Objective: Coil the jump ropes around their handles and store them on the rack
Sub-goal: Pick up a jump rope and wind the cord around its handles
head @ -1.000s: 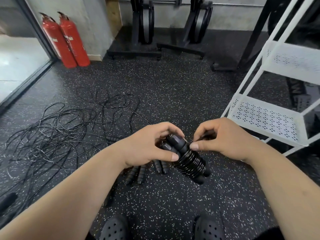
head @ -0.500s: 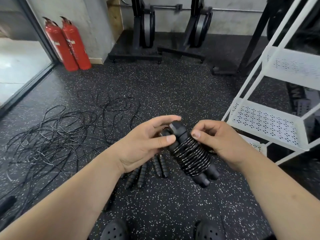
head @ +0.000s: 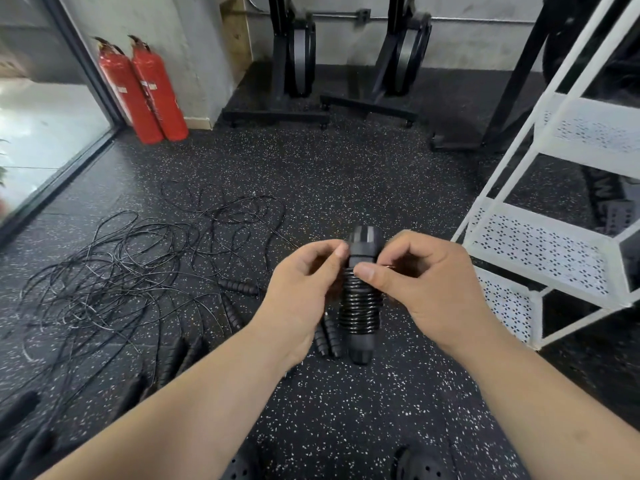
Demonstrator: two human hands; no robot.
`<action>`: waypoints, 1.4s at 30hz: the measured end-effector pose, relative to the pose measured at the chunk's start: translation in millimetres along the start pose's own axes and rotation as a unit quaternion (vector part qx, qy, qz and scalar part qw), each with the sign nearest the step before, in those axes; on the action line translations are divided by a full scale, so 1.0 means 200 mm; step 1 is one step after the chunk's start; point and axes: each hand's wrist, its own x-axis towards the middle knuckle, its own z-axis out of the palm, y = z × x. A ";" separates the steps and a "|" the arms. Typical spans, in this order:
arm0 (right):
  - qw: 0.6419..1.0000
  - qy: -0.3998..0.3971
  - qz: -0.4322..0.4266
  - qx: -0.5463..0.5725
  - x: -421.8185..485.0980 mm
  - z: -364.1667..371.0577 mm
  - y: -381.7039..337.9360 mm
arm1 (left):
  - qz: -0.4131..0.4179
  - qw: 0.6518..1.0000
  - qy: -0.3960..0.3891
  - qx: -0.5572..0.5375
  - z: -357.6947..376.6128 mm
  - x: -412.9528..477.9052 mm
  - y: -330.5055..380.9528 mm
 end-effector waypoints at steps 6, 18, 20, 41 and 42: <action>0.977 0.052 -0.084 -0.186 -0.03 0.06 0.04 | -0.125 0.990 0.025 -0.053 0.13 -0.08 -0.05; 0.985 -0.107 0.026 -0.131 0.06 -0.08 -0.01 | -0.100 0.994 0.031 0.038 0.15 -0.06 -0.03; 0.995 -0.066 0.055 -0.055 0.06 -0.06 -0.01 | -0.076 0.996 0.031 0.032 0.16 -0.05 0.00; 0.968 0.202 0.086 0.119 0.12 0.16 0.05 | 0.042 0.993 0.070 0.084 0.12 0.13 -0.01; 0.969 0.204 0.086 0.106 0.13 0.16 0.05 | 0.051 0.993 0.069 0.087 0.12 0.13 -0.01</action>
